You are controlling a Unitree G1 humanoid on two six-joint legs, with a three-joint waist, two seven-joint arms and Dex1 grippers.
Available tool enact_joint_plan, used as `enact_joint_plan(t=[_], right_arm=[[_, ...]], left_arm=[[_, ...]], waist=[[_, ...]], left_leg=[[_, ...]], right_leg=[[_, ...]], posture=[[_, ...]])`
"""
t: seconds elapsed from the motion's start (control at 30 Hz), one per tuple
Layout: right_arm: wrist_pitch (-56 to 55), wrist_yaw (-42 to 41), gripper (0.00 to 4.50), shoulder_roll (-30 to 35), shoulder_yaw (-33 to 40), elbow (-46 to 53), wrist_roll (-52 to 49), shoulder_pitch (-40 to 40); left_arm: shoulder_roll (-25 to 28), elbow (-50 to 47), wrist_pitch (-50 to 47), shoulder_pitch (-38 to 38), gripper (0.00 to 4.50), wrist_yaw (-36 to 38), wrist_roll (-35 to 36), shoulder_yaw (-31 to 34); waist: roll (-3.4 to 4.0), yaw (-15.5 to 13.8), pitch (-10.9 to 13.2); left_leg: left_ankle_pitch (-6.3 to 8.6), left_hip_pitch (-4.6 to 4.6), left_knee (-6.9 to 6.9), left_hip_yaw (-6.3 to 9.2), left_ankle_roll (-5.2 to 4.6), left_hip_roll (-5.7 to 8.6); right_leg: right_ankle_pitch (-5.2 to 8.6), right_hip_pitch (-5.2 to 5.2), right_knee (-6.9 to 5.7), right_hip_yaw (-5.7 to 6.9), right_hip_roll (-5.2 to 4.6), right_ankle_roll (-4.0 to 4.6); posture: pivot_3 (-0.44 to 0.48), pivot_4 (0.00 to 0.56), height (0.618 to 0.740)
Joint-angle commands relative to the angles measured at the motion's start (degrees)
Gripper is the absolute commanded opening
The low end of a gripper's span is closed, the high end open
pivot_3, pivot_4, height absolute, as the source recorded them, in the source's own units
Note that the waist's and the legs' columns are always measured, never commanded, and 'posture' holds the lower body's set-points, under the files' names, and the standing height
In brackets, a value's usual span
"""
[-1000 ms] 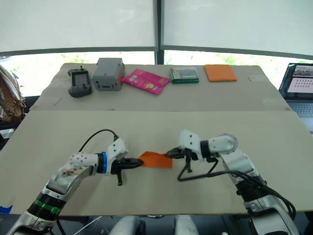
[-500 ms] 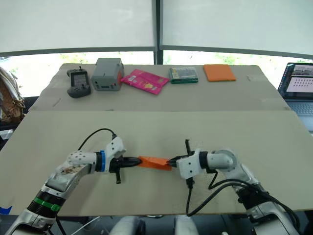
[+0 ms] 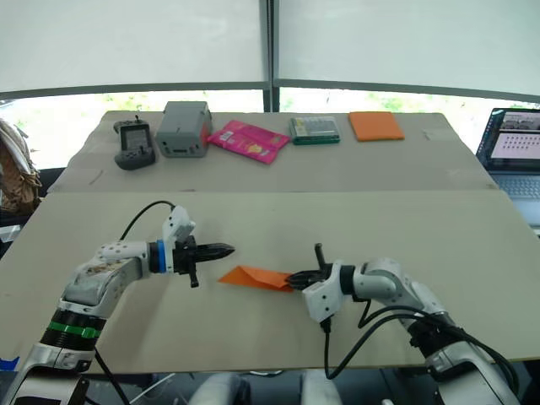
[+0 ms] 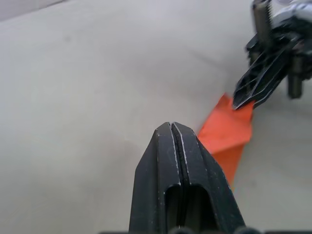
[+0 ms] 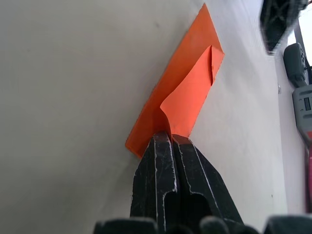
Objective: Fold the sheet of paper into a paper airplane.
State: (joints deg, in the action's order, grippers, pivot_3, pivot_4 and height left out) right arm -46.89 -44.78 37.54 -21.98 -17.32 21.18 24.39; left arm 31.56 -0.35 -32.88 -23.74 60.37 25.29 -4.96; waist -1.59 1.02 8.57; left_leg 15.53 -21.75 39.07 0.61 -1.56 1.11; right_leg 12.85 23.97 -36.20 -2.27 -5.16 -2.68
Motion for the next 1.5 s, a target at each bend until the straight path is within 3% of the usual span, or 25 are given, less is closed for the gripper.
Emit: enact_joint_plan(t=[0.03,0.4,0.63,0.9,1.0,1.13,1.27,1.5], right_arm=[[1.61,-0.28,0.04,1.2,-1.29,-1.49,2.32,-0.83],[8.63,-4.82,0.04,1.03,-0.55,8.16,-5.1,-2.52],[13.96,-6.63,0.04,1.63,1.89,10.32,-9.13,-2.46],[26.61,-10.14,2.57,6.32,8.55,23.53,-20.1,-3.96],[38.61,-10.96,2.57,5.5,11.29,29.8,-28.35,-3.66],[52.59,-6.92,1.3,0.53,10.31,33.91,-31.54,-3.96],[69.12,0.3,0.02,-5.02,7.1,34.88,-27.61,-4.41],[78.71,7.41,0.02,-14.42,2.79,33.9,-26.14,-6.87]], left_arm=[[-0.68,-1.55,0.69,-1.22,0.0,1.14,-0.03,-1.83],[-1.77,9.08,7.06,-1.27,0.0,1.29,-11.57,-12.13],[-1.84,10.39,10.59,0.54,0.0,1.99,-14.07,-14.03],[-1.68,8.55,10.42,2.28,0.0,1.26,-14.36,-13.81],[-1.61,8.74,10.79,2.6,0.0,1.1,-14.76,-13.87],[-1.92,8.79,10.69,2.4,0.0,0.95,-14.74,-13.98],[-2.26,8.33,10.14,2.04,0.0,0.53,-14.32,-13.58],[-2.11,7.1,8.32,1.65,0.0,0.45,-13.5,-12.78]], waist=[[0.0,0.0,0.0],[0.0,-0.14,0.0],[0.01,-0.21,-0.01],[0.02,-0.33,-0.02],[0.03,-0.32,-0.02],[0.0,-0.31,-0.08],[0.03,-0.35,-0.11],[0.03,-0.32,-0.16]], left_leg=[[0.0,0.0,-0.01,-0.01,0.0,0.0],[0.0,0.02,-0.02,-0.05,-0.01,0.01],[0.01,0.04,-0.02,-0.08,-0.02,0.02],[0.04,0.02,-0.02,-0.08,-0.07,0.01],[0.04,0.04,-0.03,-0.06,-0.07,-0.03],[0.04,0.02,-0.03,-0.04,-0.08,-0.04],[0.04,-0.01,-0.03,-0.05,-0.08,-0.02],[0.04,-0.16,-0.03,-0.04,-0.08,0.02]], right_leg=[[0.0,0.01,-0.01,-0.01,0.0,0.0],[0.0,0.0,0.02,-0.05,0.02,0.0],[0.0,-0.04,0.04,-0.06,0.0,0.0],[0.0,-0.03,0.05,-0.06,-0.03,-0.01],[0.01,-0.05,0.06,-0.06,-0.01,-0.01],[0.0,-0.06,0.07,-0.05,-0.02,-0.01],[0.0,-0.01,0.04,-0.05,-0.03,-0.01],[0.0,0.14,0.04,-0.04,-0.04,-0.01]], posture=[[0.0,0.15,0.74],[0.0,0.15,0.74],[0.0,0.15,0.74],[0.0,0.15,0.74],[0.0,0.15,0.74],[0.0,0.15,0.74],[0.0,0.15,0.74],[0.0,0.15,0.74]])
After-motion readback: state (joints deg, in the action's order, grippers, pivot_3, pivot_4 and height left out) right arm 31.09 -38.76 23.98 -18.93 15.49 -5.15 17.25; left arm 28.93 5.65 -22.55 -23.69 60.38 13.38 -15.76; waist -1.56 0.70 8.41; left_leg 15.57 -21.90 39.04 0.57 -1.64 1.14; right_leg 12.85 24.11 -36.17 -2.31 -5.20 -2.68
